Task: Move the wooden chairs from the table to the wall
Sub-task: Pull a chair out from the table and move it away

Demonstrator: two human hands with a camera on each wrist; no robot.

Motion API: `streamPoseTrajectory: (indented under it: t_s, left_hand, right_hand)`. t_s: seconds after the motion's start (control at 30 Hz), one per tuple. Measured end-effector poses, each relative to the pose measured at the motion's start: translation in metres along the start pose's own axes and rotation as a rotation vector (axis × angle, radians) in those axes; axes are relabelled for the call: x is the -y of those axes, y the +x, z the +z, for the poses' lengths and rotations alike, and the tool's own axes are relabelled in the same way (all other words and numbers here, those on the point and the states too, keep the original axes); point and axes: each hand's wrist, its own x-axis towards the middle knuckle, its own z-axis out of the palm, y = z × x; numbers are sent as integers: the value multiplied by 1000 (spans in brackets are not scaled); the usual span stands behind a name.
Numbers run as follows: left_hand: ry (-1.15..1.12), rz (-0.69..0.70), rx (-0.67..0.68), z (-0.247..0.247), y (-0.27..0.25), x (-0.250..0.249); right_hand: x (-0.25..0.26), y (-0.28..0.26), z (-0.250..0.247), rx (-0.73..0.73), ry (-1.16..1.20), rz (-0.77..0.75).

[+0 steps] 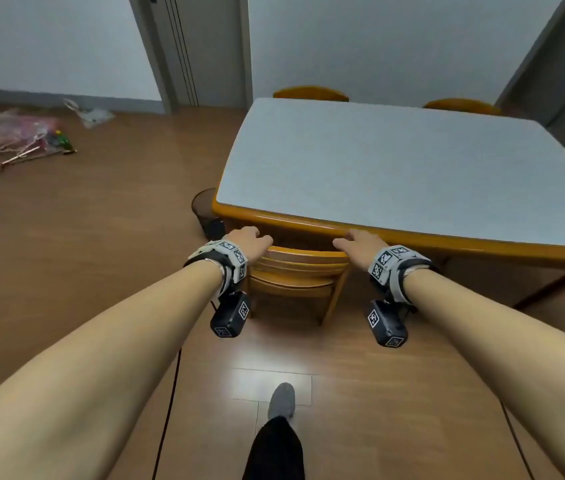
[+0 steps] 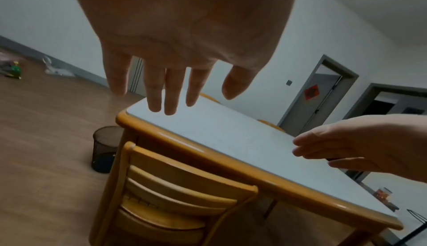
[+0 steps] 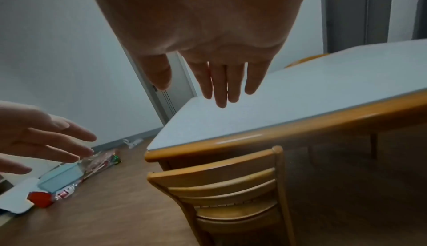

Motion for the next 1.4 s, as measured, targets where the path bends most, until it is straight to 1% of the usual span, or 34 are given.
streamPoseTrajectory:
  t_s: [0.03, 0.1, 0.2, 0.3, 0.47, 0.53, 0.67, 0.83, 0.9, 1.07, 1.27, 1.4]
  left_hand:
    - [20, -19, 44, 4, 14, 2]
    - [24, -34, 79, 18, 56, 13]
    - [-28, -78, 133, 44, 117, 33]
    - [-13, -64, 137, 70, 168, 54]
    - [127, -3, 133, 97, 216, 79]
    - [192, 27, 112, 104, 226, 83]
    - [258, 101, 118, 113, 234, 89]
    - [303, 167, 221, 108, 237, 98]
    - [318, 173, 245, 107, 237, 98]
    - [297, 155, 236, 109, 232, 96]
    - [328, 155, 212, 124, 199, 104]
    - [334, 156, 211, 135, 171, 107]
  right_hand:
    - [-1, 16, 8, 26, -4, 22]
    - [-8, 56, 27, 59, -24, 52]
    - [-17, 114, 59, 132, -57, 87]
    - [-28, 159, 91, 179, -104, 91]
    - [-41, 197, 119, 275, -234, 81]
    - [-42, 207, 124, 281, -291, 60]
    - [-43, 219, 128, 292, -369, 26]
    - [-38, 224, 133, 300, -481, 55]
    - [-37, 224, 135, 300, -509, 69]
    - [-42, 221, 138, 285, -497, 64]
    - [-58, 191, 157, 243, -501, 15]
    - [-69, 167, 168, 260, -511, 9]
